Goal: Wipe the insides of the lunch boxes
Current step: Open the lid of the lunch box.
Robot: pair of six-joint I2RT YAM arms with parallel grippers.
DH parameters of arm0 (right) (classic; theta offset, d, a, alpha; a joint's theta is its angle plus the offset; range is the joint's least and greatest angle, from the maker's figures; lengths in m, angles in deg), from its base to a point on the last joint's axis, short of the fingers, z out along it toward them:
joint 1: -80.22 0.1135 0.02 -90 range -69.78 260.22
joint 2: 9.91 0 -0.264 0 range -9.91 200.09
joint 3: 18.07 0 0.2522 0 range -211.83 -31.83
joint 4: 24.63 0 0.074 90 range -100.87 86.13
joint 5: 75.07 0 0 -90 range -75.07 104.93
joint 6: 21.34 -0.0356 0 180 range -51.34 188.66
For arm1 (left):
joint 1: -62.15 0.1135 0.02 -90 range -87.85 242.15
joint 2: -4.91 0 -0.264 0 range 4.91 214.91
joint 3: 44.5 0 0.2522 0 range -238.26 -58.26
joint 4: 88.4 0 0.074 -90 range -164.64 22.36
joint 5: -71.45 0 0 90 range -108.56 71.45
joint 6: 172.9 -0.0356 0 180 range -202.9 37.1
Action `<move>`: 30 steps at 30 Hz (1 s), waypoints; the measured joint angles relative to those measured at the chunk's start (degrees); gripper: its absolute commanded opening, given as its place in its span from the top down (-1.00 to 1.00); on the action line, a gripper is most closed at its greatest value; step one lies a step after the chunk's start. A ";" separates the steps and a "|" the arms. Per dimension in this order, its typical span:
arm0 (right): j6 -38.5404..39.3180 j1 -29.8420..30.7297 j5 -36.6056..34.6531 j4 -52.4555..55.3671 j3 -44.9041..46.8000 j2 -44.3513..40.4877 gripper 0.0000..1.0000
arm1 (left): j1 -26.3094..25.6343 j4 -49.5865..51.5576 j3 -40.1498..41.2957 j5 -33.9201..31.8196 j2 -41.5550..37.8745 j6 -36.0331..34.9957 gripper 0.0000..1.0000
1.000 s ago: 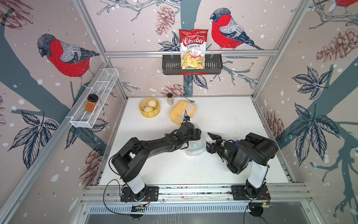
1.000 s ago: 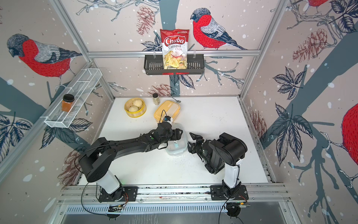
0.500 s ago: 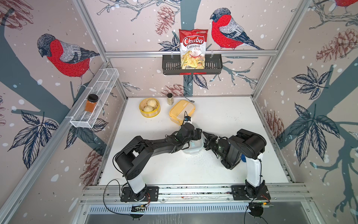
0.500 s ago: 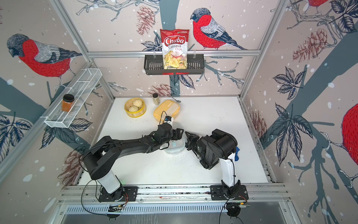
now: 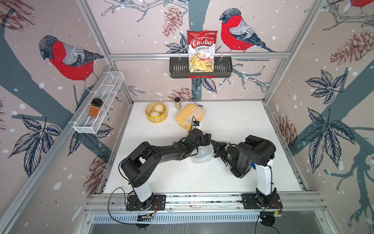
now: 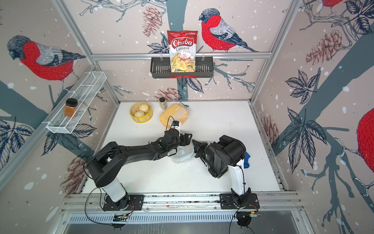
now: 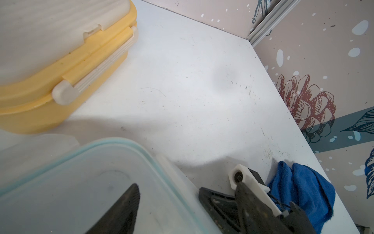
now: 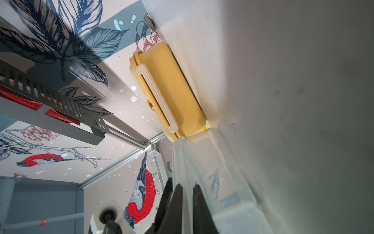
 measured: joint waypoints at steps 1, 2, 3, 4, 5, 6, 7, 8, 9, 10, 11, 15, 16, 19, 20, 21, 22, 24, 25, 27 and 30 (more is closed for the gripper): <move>0.55 0.33 -0.46 -0.02 0.15 0.33 1.00 | 0.00 -0.28 0.13 0.20 0.04 0.00 -0.51; 1.01 0.59 -0.79 -0.02 0.42 0.42 1.00 | 0.00 -0.46 0.28 0.48 0.07 0.02 -0.51; 1.38 0.85 -0.90 -0.02 0.85 0.26 1.00 | -0.02 -0.90 0.57 0.76 0.04 0.02 -0.51; 1.75 1.05 -0.87 0.00 1.44 -0.11 1.00 | -0.04 -1.22 0.87 0.90 -0.02 0.04 -0.50; 2.32 1.16 -0.92 0.00 2.03 -0.72 1.00 | -0.04 -1.42 1.16 1.03 -0.13 0.09 -0.51; 2.56 1.18 -0.94 0.02 2.73 -1.25 1.00 | -0.07 -1.57 1.42 1.27 -0.26 0.11 -0.51; 2.73 1.18 -0.94 0.04 3.56 -1.90 1.00 | -0.11 -1.70 1.64 1.33 -0.39 0.13 -0.51; 2.86 1.16 -0.83 0.04 4.15 -2.40 1.00 | -0.13 -1.86 1.84 1.46 -0.48 0.13 -0.51; 3.21 1.18 -0.81 0.04 4.50 -2.89 1.00 | -0.13 -2.10 2.01 1.75 -0.52 0.15 -0.51; 4.15 1.20 -0.81 0.07 4.83 -3.37 1.00 | -0.11 -2.38 2.19 1.81 -0.52 0.17 -0.51; 4.28 1.22 -0.81 0.07 5.03 -3.82 1.00 | -0.11 -2.54 2.29 1.77 -0.52 0.17 -0.51; 7.21 1.27 -0.76 0.33 5.31 -5.81 1.00 | -0.09 -2.36 3.21 1.73 -1.90 0.46 -0.51; 7.89 1.31 -0.57 0.46 5.31 -6.27 1.00 | -0.09 -1.57 3.63 1.18 -2.78 0.48 -0.51; 10.73 1.38 -0.61 1.20 5.44 -7.61 1.00 | -0.04 0.85 4.39 0.61 -4.83 0.59 -0.52; 11.91 1.40 -0.61 1.66 5.51 -8.28 1.00 | -0.04 1.51 4.42 0.59 -5.16 0.59 -0.52; 13.16 1.40 -0.61 2.25 5.51 -9.20 1.00 | -0.04 1.88 4.42 0.57 -5.35 0.59 -0.52; 14.62 1.38 -0.66 3.21 5.51 -10.56 1.00 | -0.04 1.95 4.46 0.33 -5.40 0.57 -0.52; 17.46 1.16 -0.59 4.96 5.51 -13.49 1.00 | -0.04 1.79 4.63 -0.44 -5.38 0.59 -0.51; 19.45 0.98 -0.57 6.60 5.51 -15.61 1.00 | -0.04 1.60 4.74 -0.72 -5.35 0.59 -0.52; 22.60 0.44 0.11 9.84 5.51 -19.37 1.00 | -0.04 1.03 4.92 -1.29 -5.44 0.59 -0.52; 25.62 -0.94 0.92 12.61 5.66 -22.67 1.00 | -0.04 1.77 4.90 -2.29 -6.60 0.57 -0.53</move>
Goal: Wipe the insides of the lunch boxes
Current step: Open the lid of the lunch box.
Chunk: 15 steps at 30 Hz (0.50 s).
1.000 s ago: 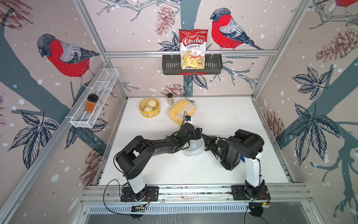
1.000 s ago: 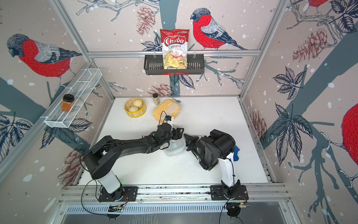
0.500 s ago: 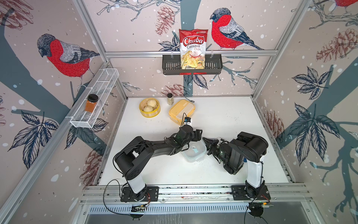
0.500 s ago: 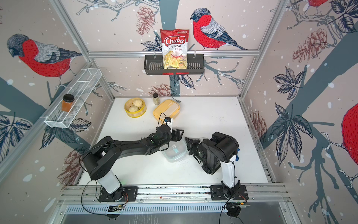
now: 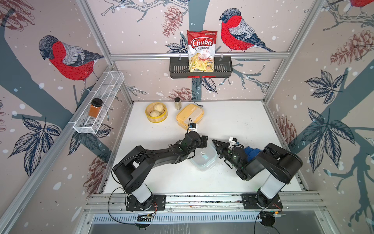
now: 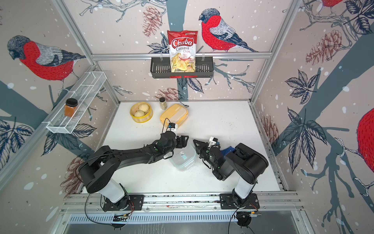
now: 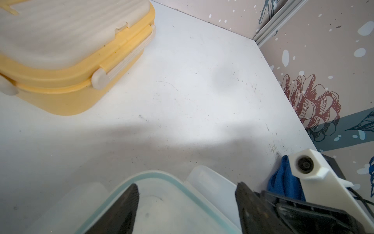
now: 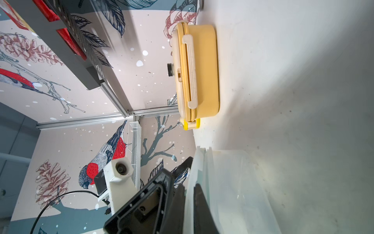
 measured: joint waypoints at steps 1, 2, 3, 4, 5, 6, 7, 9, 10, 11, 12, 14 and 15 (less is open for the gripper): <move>0.85 -0.52 0.13 0.09 0.02 -0.46 1.00 | 0.00 0.96 -0.15 -0.28 -0.72 -0.02 -0.53; 1.25 -0.87 0.26 0.07 0.02 -0.79 1.00 | 0.00 2.12 -0.39 -0.35 -1.42 -0.02 -0.53; 1.62 -1.05 0.39 0.07 -0.02 -1.20 1.00 | 0.00 3.30 -0.55 -0.39 -2.32 -0.04 -0.54; 2.54 -1.14 0.48 0.11 -0.20 -1.64 1.00 | -0.02 4.39 -0.57 -0.46 -3.41 -0.04 -0.55; 3.02 -1.11 0.74 0.26 -0.57 -2.03 1.00 | -0.02 5.27 -0.52 -0.63 -4.33 -0.04 -0.55; 4.15 -1.01 1.14 0.35 -0.98 -2.45 1.00 | -0.02 6.05 -0.33 -1.22 -5.40 -0.04 -0.56; 4.63 -1.01 1.55 0.35 -1.18 -2.73 1.00 | -0.04 6.93 0.00 -1.42 -6.49 -0.04 -0.56; 6.08 -1.55 2.69 0.70 -1.16 -2.91 1.00 | -0.04 8.61 0.83 -1.51 -8.15 -0.02 -0.56; 6.97 -2.08 3.21 0.96 -1.11 -2.91 1.00 | -0.07 9.29 1.29 -1.51 -8.72 0.00 -0.56; 7.32 -2.75 3.89 1.16 -1.03 -2.93 1.00 | -0.07 9.92 1.97 -1.60 -9.40 0.00 -0.56; 7.89 -3.28 4.39 1.40 -0.96 -3.10 1.00 | -0.07 10.71 2.69 -1.68 -10.19 0.04 -0.56; 9.01 -3.96 5.31 2.78 -1.20 -4.28 1.00 | -0.07 11.65 4.28 -2.34 -12.17 1.01 -0.57; 10.21 -4.00 5.73 4.63 -1.81 -5.62 1.00 | -0.07 11.82 5.29 -3.08 -13.60 1.29 -0.58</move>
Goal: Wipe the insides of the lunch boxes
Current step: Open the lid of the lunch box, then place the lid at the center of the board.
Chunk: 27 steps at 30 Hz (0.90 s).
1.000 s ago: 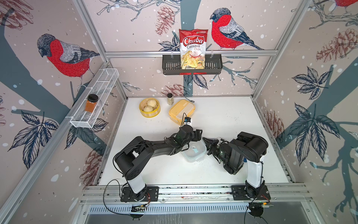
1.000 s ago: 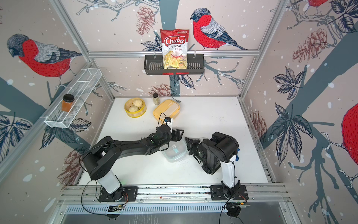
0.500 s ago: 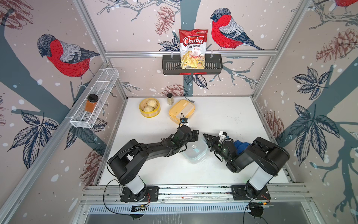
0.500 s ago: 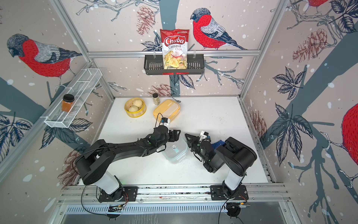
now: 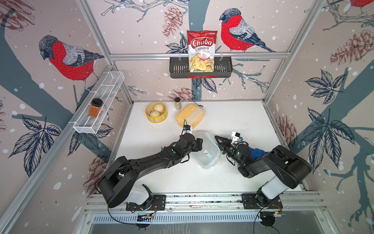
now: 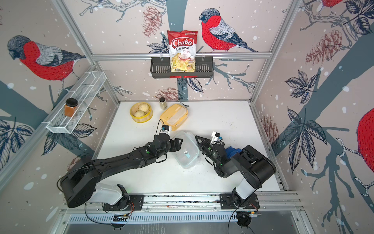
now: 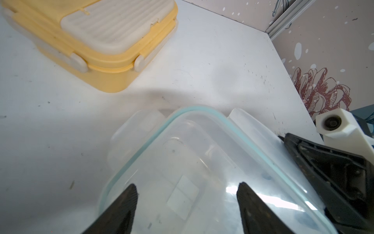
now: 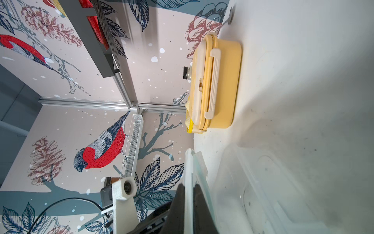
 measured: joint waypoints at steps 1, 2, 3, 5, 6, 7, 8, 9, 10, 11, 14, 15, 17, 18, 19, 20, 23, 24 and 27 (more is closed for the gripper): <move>1.20 0.11 0.39 1.88 -0.87 -1.49 1.00 | 0.00 0.15 0.81 -0.55 -1.22 0.04 -0.59; 2.78 0.26 1.07 4.48 -2.01 -3.34 1.00 | 0.00 0.11 1.75 -1.51 -2.73 0.24 -0.60; 4.83 0.50 1.20 7.87 -3.41 -5.75 1.00 | 0.00 0.00 2.60 -2.32 -4.13 0.28 -0.62; 8.50 0.66 1.31 12.94 -5.68 -9.57 1.00 | 0.07 0.07 3.78 -4.11 -6.45 0.98 -0.63; 10.32 0.57 1.29 15.78 -6.86 -11.43 1.00 | 0.26 0.09 4.20 -4.79 -7.39 1.05 -0.64; 11.69 0.50 1.29 18.05 -7.82 -12.66 1.00 | 0.48 0.09 4.48 -5.16 -8.07 1.05 -0.64; 13.11 0.76 1.14 20.85 -9.01 -13.88 1.00 | 0.83 0.22 4.74 -5.70 -8.72 1.05 -0.64; 14.60 1.27 0.61 23.26 -10.01 -14.84 1.00 | 1.27 0.39 4.94 -5.99 -9.27 1.05 -0.65; 15.80 1.97 0.66 25.11 -10.78 -15.41 1.00 | 1.66 0.50 5.01 -6.03 -9.62 1.05 -0.65; 17.05 3.04 0.63 26.97 -11.43 -15.80 1.00 | 2.14 0.66 5.05 -6.08 -10.05 1.03 -0.65; 20.15 6.27 0.55 31.76 -12.68 -16.00 1.00 | 3.43 1.44 5.31 -6.43 -11.89 0.87 -0.66; 21.38 7.58 0.15 33.55 -13.09 -16.02 1.00 | 3.87 1.75 5.57 -6.47 -12.83 0.57 -0.66; 23.52 10.16 -1.22 36.52 -13.70 -16.31 1.00 | 4.92 2.32 6.19 -6.60 -14.71 -0.02 -0.67; 24.59 11.69 -2.56 37.97 -14.08 -16.63 1.00 | 5.66 2.89 6.49 -6.82 -15.82 0.00 -0.67; 25.73 13.11 -4.00 39.04 -14.51 -16.85 1.00 | 6.29 3.52 6.71 -6.97 -16.81 -0.09 -0.67; 27.10 14.97 -6.08 40.35 -15.19 -17.05 1.00 | 6.93 4.17 6.93 -7.26 -17.84 -0.39 -0.68; 31.98 21.33 -13.05 43.87 -18.10 -17.07 1.00 | 7.87 5.73 7.32 -8.04 -20.63 -1.14 -0.70; 33.75 23.43 -15.50 44.48 -19.23 -16.74 1.00 | 8.09 6.32 7.43 -8.50 -21.55 -1.49 -0.70; 39.87 29.33 -22.95 45.13 -22.86 -13.94 1.00 | 9.20 8.07 7.69 -9.49 -23.85 -2.01 -0.72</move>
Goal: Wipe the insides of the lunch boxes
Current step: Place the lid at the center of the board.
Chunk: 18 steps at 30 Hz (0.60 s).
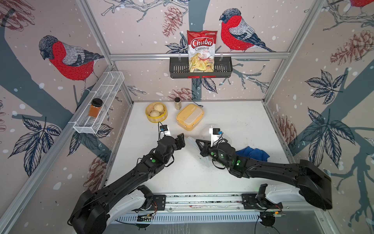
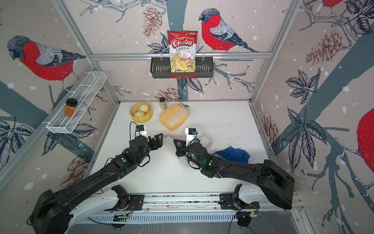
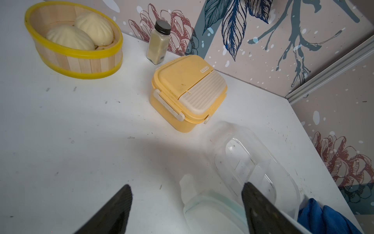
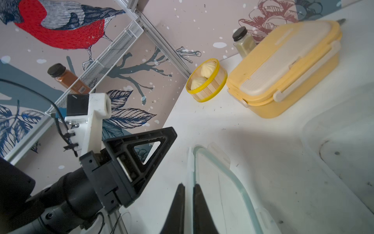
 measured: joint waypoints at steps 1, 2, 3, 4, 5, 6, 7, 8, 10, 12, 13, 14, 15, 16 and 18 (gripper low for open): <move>1.84 1.46 -2.10 0.37 -1.09 1.38 1.00 | 0.44 0.48 0.02 -0.28 -0.66 -0.37 -0.73; 3.98 2.97 -4.66 0.57 -2.32 3.21 1.00 | 0.96 1.05 0.02 -0.66 -1.33 -0.68 -0.73; 6.25 4.70 -7.65 0.68 -3.54 5.35 1.00 | 1.53 1.49 0.02 -0.79 -1.95 -1.03 -0.74; 8.11 6.01 -10.34 0.70 -4.46 7.04 1.00 | 2.01 1.84 0.04 -0.83 -2.43 -1.27 -0.74; 10.38 7.82 -12.85 0.35 -5.53 9.33 1.00 | 2.80 2.27 0.02 -0.83 -3.04 -1.49 -0.76; 12.81 9.42 -15.63 -0.70 -6.58 11.74 1.00 | 3.69 2.71 0.02 -0.79 -3.63 -1.81 -0.78; 14.53 10.54 -17.66 -1.42 -7.26 13.66 1.00 | 4.52 2.93 0.02 -0.79 -4.02 -2.08 -0.79; 16.70 11.56 -20.04 -2.12 -7.91 16.11 1.00 | 5.70 3.13 0.02 -0.63 -4.46 -2.54 -0.80; 20.44 12.74 -24.81 -2.86 -9.07 20.55 1.00 | 8.81 3.58 0.02 0.81 -5.18 -2.78 -0.81; 24.63 13.79 -28.89 -3.61 -10.60 24.94 1.00 | 12.50 3.96 0.02 2.73 -5.70 -2.95 -0.82; 26.32 14.25 -29.90 -3.80 -11.61 26.84 1.00 | 14.16 3.98 0.02 3.85 -5.84 -3.04 -0.84; 27.82 14.53 -30.71 -4.04 -12.59 28.46 1.00 | 15.98 4.02 -0.04 4.52 -5.86 -3.37 -0.84; 28.85 14.71 -31.28 -4.33 -13.44 29.88 1.00 | 17.53 4.20 -0.17 5.97 -5.81 -3.56 -0.84; 29.20 14.69 -31.47 -4.68 -14.03 30.88 1.00 | 18.95 4.39 -0.35 7.02 -5.73 -4.02 -0.84; 30.18 14.29 -31.50 -4.92 -15.47 32.89 1.00 | 21.38 4.68 -0.72 8.37 -5.44 -4.37 -0.84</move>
